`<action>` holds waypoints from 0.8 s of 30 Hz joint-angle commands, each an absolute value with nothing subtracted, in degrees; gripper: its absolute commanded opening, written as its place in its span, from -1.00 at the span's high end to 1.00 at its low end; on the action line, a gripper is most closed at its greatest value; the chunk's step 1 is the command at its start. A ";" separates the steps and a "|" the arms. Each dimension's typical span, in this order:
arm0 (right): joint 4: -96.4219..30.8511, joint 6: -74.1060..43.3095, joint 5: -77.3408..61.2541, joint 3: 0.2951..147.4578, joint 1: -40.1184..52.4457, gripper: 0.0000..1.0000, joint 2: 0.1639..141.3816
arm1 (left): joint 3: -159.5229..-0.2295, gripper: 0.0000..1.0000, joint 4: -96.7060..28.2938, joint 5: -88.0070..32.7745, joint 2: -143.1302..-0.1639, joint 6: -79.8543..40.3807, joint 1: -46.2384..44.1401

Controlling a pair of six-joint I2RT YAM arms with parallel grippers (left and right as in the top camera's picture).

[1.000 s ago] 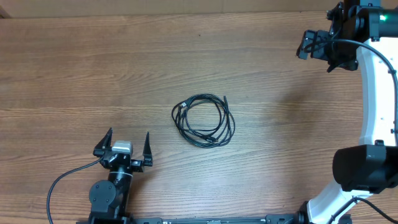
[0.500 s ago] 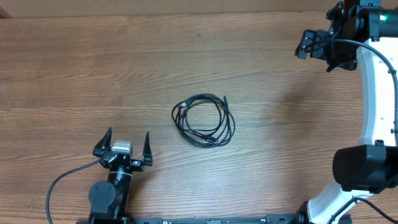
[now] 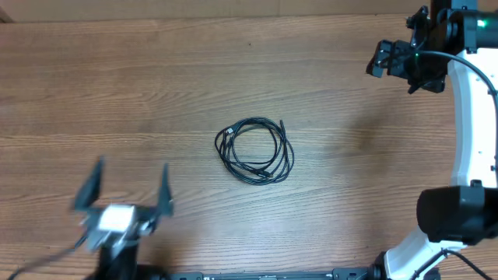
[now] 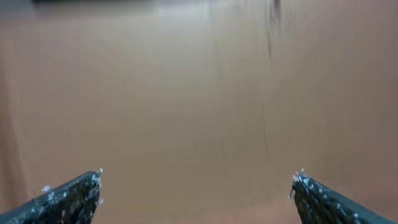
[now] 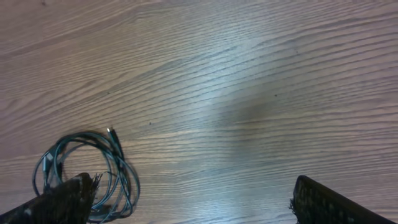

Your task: Untangle cables

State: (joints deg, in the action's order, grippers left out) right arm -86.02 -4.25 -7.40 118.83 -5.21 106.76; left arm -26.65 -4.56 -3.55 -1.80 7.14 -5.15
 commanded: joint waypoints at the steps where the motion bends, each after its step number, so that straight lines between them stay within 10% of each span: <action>1: -85.84 -4.01 -8.10 120.03 -5.43 -0.99 100.49 | -40.47 -0.99 -4.47 -1.45 -5.32 13.10 -4.84; 24: -82.43 -1.80 -9.10 120.03 -1.50 -1.00 75.59 | -137.23 -1.00 -58.30 -6.09 -63.92 18.44 -4.91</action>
State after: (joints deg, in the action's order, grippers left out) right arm -83.05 -3.51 -8.80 118.87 -2.55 79.77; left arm -132.38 -56.18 -2.68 -58.24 18.41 -5.15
